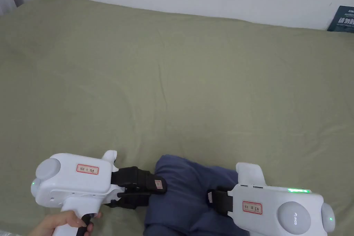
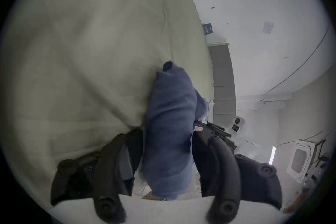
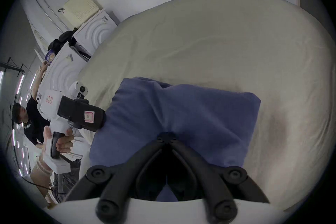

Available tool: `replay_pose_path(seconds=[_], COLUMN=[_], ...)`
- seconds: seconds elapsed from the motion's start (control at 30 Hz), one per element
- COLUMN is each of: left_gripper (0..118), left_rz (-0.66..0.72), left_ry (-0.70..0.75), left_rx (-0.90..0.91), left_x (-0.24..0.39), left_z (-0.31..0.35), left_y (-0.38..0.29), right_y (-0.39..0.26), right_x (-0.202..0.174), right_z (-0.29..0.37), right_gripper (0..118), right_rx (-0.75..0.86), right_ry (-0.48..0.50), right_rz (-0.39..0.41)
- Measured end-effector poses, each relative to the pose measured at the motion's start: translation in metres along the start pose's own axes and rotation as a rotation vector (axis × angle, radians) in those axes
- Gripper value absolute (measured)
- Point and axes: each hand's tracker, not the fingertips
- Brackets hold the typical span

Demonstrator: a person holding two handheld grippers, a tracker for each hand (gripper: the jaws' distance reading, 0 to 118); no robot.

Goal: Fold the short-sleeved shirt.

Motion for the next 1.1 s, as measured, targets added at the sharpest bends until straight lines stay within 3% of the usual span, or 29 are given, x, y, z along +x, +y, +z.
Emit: replay_pose_path(seconds=[0.17, 0.33, 0.5, 0.53, 0.57, 0.6, 0.9, 0.97, 1.1], left_gripper=[64, 65, 66, 63, 45, 38, 32, 32, 32], left_rz=[0.02, 0.093, -0.081, -0.094, -0.104, -0.121, -0.121, -0.137, -0.18], left_ry=[0.034, -0.097, -0.029, -0.008, 0.011, 0.062, 0.078, 0.142, 0.283], left_rx=[0.07, 0.023, 0.003, -0.014, -0.018, -0.016, -0.017, 0.005, 0.059], left_x=[0.013, 0.001, 0.014, 0.015, 0.015, 0.018, 0.026, 0.029, 0.035], left_z=[0.011, -0.016, -0.031, -0.031, -0.031, -0.03, -0.01, 0.008, 0.064], left_y=[-0.006, -0.006, -0.004, -0.002, -0.001, 0.0, 0.004, 0.01, 0.025], right_y=[-0.001, 0.0, 0.001, 0.001, 0.001, 0.001, 0.011, 0.015, 0.026], right_x=[0.0, 0.003, 0.002, 0.002, 0.002, 0.002, -0.006, -0.005, 0.008], right_z=[0.0, 0.0, -0.001, -0.001, -0.001, -0.001, 0.014, 0.022, 0.034], right_gripper=[0, 0, 0, 0, 0, 0, 0, 0, 0], right_rx=[0.002, 0.0, -0.006, -0.006, -0.007, -0.006, 0.023, 0.046, 0.104], right_ry=[0.0, 0.014, 0.009, 0.01, 0.011, 0.011, 0.011, 0.004, 0.034], right_rz=[-0.003, -0.018, -0.008, -0.008, -0.01, -0.014, -0.004, -0.005, -0.084])
